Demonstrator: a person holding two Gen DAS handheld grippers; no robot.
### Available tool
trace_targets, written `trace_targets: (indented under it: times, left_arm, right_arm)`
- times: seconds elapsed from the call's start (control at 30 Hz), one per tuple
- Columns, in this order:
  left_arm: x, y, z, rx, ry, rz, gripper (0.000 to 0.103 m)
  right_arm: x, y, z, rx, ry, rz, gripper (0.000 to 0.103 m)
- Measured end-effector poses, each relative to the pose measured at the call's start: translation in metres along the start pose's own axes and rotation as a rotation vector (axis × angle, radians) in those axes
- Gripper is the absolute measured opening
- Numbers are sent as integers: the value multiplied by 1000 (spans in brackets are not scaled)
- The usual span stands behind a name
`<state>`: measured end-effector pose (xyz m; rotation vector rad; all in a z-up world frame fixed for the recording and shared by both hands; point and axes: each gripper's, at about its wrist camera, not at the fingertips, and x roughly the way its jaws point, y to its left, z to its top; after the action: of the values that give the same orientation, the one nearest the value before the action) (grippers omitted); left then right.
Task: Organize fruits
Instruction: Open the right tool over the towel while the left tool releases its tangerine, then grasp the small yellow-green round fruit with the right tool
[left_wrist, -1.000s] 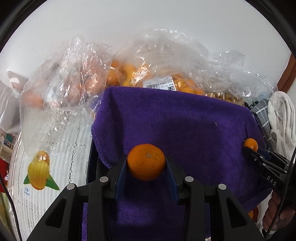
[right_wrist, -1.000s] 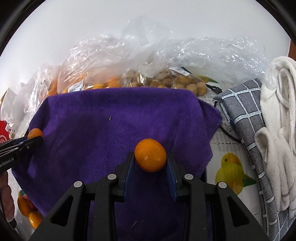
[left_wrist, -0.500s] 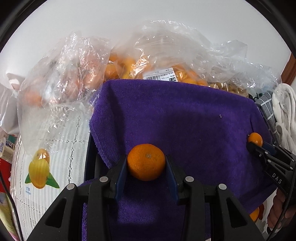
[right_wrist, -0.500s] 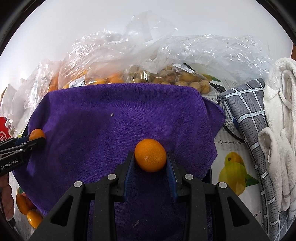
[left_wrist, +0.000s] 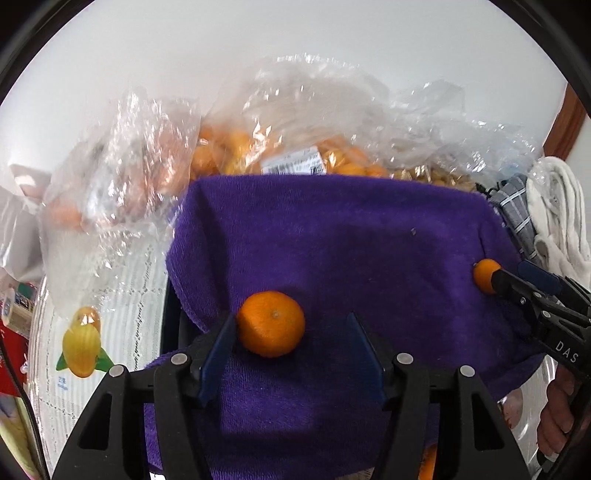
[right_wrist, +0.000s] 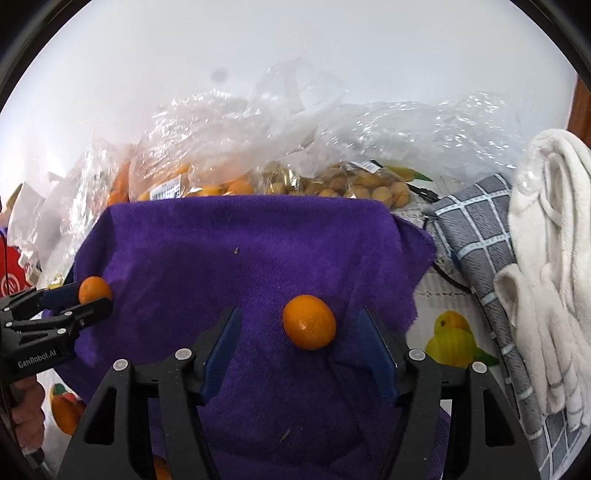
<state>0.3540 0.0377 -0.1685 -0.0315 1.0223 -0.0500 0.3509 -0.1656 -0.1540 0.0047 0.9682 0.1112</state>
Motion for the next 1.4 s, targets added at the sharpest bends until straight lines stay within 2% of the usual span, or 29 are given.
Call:
trace_targets:
  times: [0.37, 0.53, 0.63, 0.77, 0.9, 1.13, 1.27, 1.4]
  left_arm:
    - [-59, 9, 6, -11, -111, -30, 60]
    - [-85, 17, -9, -31, -158, -45, 60]
    - [-93, 23, -23, -35, -141, -48, 60]
    - [-101, 32, -51, -18, -122, 3, 60]
    - [-106, 46, -83, -36, -87, 16, 60]
    - [-102, 61, -134, -109, -37, 19, 60]
    - [-100, 62, -157, -132, -20, 34, 60]
    - [-104, 67, -170, -154, -4, 42, 60]
  right_arm:
    - [-60, -12, -15, 23, -100, -86, 65]
    - [-80, -16, -24, 30, -96, -99, 65]
    - [-90, -13, -36, 21, -78, -74, 65]
    - [-100, -4, -55, 3, -52, -50, 65]
    - [-107, 6, -78, -20, -32, -31, 65]
    - [-110, 30, -113, -61, 5, 54, 46]
    - [-113, 45, -135, -78, 29, 146, 46]
    - [-109, 63, -157, -132, 61, 155, 45]
